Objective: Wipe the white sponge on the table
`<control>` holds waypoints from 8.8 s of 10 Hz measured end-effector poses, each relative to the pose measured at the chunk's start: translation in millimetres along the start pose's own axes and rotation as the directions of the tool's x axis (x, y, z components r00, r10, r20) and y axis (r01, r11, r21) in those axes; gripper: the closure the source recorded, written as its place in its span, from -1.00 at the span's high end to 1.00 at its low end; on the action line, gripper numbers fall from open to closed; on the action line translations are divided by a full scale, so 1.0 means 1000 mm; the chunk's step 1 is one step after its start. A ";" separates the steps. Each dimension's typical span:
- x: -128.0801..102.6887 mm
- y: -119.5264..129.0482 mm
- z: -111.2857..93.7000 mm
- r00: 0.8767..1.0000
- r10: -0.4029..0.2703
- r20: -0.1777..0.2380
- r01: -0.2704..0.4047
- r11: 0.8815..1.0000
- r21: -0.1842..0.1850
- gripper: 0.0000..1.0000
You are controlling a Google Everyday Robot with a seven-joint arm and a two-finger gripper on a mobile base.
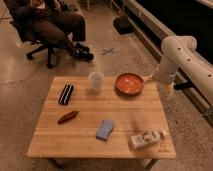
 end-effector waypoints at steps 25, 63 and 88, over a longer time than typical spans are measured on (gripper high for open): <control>-0.095 -0.069 0.072 0.974 -0.225 -0.024 0.225 0.974 -0.001 0.60; -0.176 -0.132 0.216 0.918 -0.391 -0.069 0.394 0.918 0.035 0.60; -0.159 -0.137 0.239 0.900 -0.428 -0.083 0.431 0.902 0.021 0.17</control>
